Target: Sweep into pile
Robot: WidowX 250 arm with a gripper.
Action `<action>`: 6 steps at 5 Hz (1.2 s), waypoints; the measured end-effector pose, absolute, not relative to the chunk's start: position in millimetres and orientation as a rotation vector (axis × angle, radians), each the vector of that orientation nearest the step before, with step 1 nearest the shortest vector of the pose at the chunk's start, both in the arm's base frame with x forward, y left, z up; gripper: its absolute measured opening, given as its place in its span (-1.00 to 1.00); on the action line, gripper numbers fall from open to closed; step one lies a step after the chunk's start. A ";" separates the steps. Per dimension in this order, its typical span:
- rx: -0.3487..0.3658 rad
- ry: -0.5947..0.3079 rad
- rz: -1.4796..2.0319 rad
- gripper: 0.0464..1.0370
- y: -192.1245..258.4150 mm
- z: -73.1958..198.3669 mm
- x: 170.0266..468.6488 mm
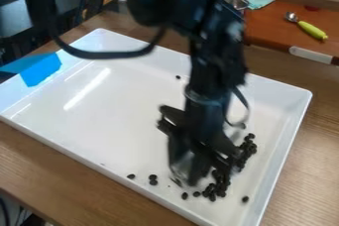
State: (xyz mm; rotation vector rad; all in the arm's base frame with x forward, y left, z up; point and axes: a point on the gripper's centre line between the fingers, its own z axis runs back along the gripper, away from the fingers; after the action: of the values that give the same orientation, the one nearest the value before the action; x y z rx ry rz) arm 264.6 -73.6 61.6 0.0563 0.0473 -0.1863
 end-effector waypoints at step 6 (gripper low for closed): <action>0.146 -0.023 -0.038 -0.33 77.1 77.0 319.0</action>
State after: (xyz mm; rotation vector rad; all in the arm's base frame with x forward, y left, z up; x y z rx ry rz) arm 319.0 77.1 77.0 0.1458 -0.0226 -0.0384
